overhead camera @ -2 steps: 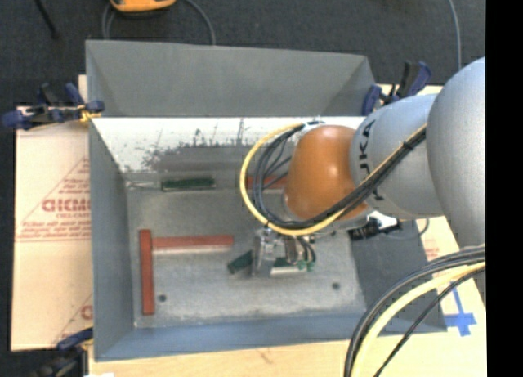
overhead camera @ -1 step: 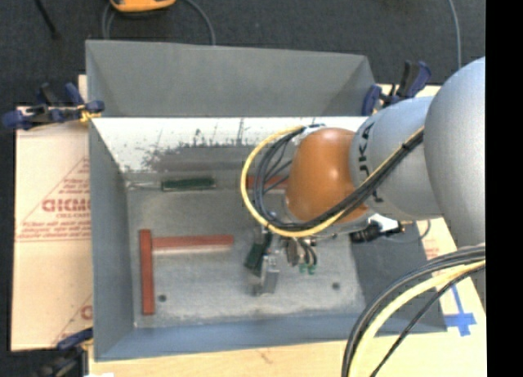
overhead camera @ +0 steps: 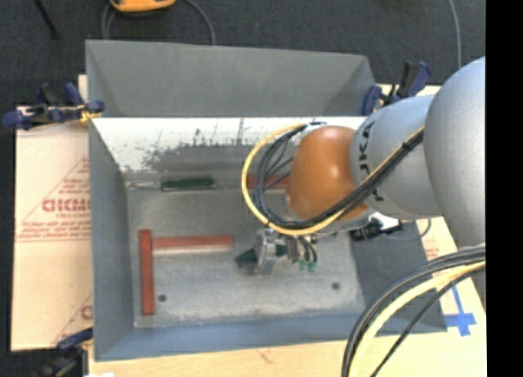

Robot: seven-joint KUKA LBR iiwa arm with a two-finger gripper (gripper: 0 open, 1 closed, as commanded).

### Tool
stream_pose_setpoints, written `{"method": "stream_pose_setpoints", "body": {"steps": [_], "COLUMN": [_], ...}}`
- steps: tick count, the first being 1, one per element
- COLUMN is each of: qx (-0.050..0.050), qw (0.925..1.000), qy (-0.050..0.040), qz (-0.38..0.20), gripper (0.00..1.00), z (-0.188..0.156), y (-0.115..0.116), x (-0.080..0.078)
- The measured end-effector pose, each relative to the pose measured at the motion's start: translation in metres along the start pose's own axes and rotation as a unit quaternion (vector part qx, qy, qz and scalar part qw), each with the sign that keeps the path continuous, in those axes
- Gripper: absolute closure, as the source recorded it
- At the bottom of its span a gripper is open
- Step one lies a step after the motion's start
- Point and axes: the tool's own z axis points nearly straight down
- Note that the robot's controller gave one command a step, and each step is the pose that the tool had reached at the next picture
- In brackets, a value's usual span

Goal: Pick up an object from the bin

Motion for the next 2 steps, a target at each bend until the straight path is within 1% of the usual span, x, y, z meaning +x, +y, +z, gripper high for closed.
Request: {"method": "stream_pose_setpoints", "body": {"steps": [1,2], "qx": [0.0,0.0], "qw": [1.0,1.0], "qy": [0.004,-0.0003], "qz": [0.0,0.001], "gripper": [0.0,1.0], "z": [0.0025,-0.0002], "y": [0.0003,0.0005], "x": [0.0031,-0.0002]}}
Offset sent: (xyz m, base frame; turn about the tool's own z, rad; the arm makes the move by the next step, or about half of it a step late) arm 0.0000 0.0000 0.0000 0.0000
